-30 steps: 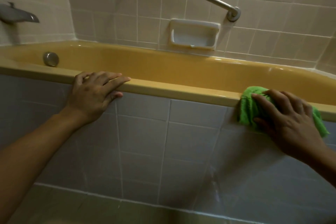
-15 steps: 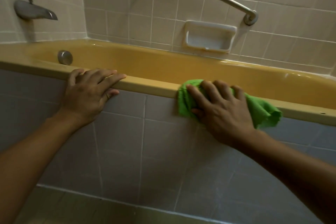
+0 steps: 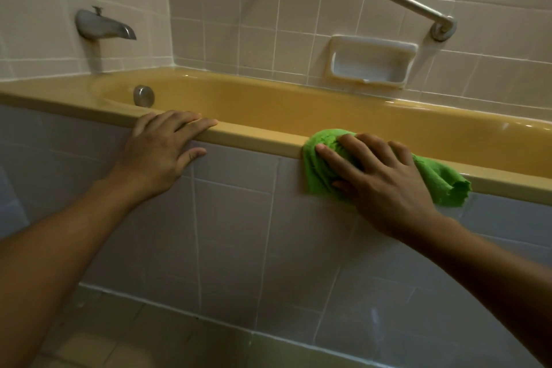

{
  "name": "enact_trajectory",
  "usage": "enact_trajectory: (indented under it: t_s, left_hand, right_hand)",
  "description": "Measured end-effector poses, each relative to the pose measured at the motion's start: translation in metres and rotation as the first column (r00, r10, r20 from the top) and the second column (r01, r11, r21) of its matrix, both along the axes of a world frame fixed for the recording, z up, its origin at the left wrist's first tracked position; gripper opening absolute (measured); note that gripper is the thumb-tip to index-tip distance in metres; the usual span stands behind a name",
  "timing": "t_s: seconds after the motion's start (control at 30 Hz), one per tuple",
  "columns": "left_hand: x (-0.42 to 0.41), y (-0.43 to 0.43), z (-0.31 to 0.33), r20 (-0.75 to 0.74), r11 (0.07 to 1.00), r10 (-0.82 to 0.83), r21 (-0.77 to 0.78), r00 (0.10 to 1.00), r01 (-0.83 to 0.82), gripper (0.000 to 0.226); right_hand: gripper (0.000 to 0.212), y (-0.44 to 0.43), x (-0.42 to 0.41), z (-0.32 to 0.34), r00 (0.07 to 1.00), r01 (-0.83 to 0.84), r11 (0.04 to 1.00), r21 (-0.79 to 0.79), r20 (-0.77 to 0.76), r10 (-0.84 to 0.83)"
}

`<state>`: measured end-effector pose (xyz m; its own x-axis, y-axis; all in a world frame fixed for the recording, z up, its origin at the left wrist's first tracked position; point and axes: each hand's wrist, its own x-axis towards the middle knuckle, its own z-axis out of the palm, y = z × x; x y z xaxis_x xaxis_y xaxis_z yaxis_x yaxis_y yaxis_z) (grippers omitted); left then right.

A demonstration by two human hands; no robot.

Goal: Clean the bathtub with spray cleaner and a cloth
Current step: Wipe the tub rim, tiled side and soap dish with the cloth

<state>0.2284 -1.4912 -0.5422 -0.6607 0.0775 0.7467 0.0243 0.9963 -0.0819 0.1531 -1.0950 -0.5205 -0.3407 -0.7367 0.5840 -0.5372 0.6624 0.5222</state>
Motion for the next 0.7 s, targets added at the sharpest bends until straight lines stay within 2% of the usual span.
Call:
enact_trajectory:
  t_s: [0.17,0.3,0.5,0.7]
  left_hand:
    - [-0.003,-0.042,0.014,0.102,0.998,-0.056,-0.018,0.993,0.058,0.059]
    - [-0.014,-0.063,0.021,0.145,0.993,-0.106,-0.027,0.984,0.111,0.063]
    - [-0.019,-0.071,0.027,0.145,0.976,-0.176,-0.099,0.974,0.192,0.060]
    - [-0.012,-0.104,0.022,0.120,0.977,-0.190,-0.076,0.974,0.200,0.057]
  right_hand:
    - [0.060,0.021,-0.003,-0.005,0.999,-0.003,0.998,-0.061,-0.042,0.001]
    - [0.061,0.005,0.002,-0.008,0.998,0.059,0.989,-0.132,0.000,-0.059]
    - [0.061,-0.052,0.011,-0.008,0.997,0.077,0.987,-0.143,0.028,-0.073]
    - [0.058,-0.137,0.020,-0.003,0.998,0.056,0.993,-0.104,0.024,-0.054]
